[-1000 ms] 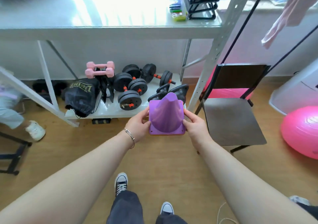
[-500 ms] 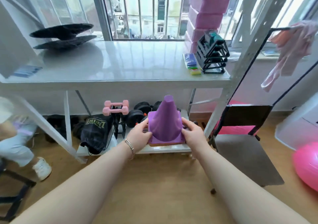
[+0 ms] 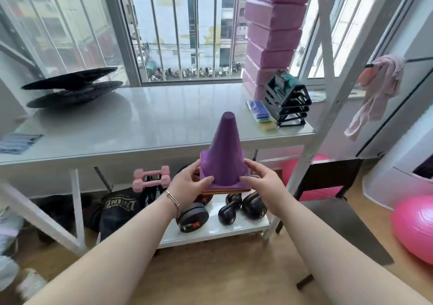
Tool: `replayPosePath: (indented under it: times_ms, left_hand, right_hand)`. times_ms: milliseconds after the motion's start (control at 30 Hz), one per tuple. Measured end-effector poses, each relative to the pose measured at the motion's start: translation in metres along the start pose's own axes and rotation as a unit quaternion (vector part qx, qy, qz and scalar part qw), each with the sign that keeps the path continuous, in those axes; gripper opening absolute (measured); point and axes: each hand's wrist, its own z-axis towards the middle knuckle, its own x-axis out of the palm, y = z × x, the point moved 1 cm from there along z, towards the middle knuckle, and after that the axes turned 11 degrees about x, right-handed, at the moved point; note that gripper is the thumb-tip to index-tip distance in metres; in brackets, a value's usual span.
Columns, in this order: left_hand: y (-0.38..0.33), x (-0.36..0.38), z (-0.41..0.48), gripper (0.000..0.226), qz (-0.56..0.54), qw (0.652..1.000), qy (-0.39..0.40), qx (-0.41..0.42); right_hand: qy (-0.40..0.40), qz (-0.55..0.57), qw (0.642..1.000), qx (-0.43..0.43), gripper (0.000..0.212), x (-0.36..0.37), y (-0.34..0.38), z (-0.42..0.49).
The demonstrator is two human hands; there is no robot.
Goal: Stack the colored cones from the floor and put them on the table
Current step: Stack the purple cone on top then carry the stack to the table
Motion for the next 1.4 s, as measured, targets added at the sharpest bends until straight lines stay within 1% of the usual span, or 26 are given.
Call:
replayPosePath:
  times_ms: [67, 133, 233, 333, 433, 600, 700, 733, 833, 900, 967, 1033, 1100, 1200, 1400]
  left_hand:
    - [0.001, -0.001, 0.015, 0.052, -0.003, 1.0, -0.006, -0.003]
    - [0.001, -0.002, 0.033, 0.051, -0.013, 1.0, -0.022, -0.006]
    - [-0.002, 0.0, 0.063, 0.045, -0.011, 0.999, -0.035, -0.009]
    - [-0.007, 0.001, 0.092, 0.055, -0.006, 0.999, -0.047, -0.024]
    - [-0.008, 0.002, 0.122, 0.054, -0.01, 0.997, -0.068, -0.026]
    - [-0.005, 0.004, 0.161, 0.053, 0.024, 0.993, -0.097, -0.056]
    - [0.003, 0.005, 0.182, 0.041, 0.045, 0.991, -0.104, -0.069]
    - [0.006, 0.004, 0.189, 0.041, 0.052, 0.991, -0.103, -0.074]
    - [0.017, 0.001, 0.212, 0.052, 0.07, 0.989, -0.101, -0.086]
    - [0.023, -0.004, 0.228, 0.059, 0.077, 0.987, -0.104, -0.092]
    - [0.032, -0.01, 0.248, 0.066, 0.084, 0.987, -0.103, -0.092]
    - [0.037, -0.017, 0.267, 0.063, 0.094, 0.986, -0.101, -0.091]
    - [0.042, -0.026, 0.286, 0.062, 0.106, 0.986, -0.097, -0.089]
    - [0.05, -0.045, 0.315, 0.063, 0.137, 0.984, -0.082, -0.079]
    - [0.074, -0.073, 0.357, 0.053, 0.135, 0.985, -0.068, -0.083]
  right_hand:
    - [0.016, -0.023, 1.0, -0.006, 0.065, -0.005, 0.009, 0.014]
    - [0.024, -0.042, 0.999, -0.013, 0.07, -0.011, 0.022, 0.03]
    - [0.016, -0.069, 0.997, -0.033, 0.062, -0.022, 0.04, 0.06]
    - [0.01, -0.091, 0.994, -0.059, 0.059, -0.031, 0.056, 0.092]
    - [0.027, -0.106, 0.991, -0.081, 0.056, -0.04, 0.067, 0.126]
    - [0.038, -0.178, 0.979, -0.094, 0.068, -0.047, 0.083, 0.171]
    - [0.044, -0.2, 0.974, -0.101, 0.069, -0.047, 0.09, 0.196]
    - [0.043, -0.206, 0.972, -0.105, 0.07, -0.046, 0.093, 0.204]
    - [0.026, -0.223, 0.968, -0.108, 0.077, -0.04, 0.102, 0.231]
    - [0.022, -0.221, 0.969, -0.105, 0.079, -0.034, 0.109, 0.249]
    - [0.013, -0.216, 0.971, -0.104, 0.076, -0.029, 0.118, 0.264]
    - [0.007, -0.208, 0.973, -0.099, 0.069, -0.024, 0.127, 0.28]
    - [0.005, -0.201, 0.976, -0.086, 0.067, -0.018, 0.135, 0.296]
    - [-0.01, -0.186, 0.98, -0.074, 0.075, -0.005, 0.142, 0.323]
    - [-0.019, -0.177, 0.983, -0.037, 0.082, 0.022, 0.147, 0.372]
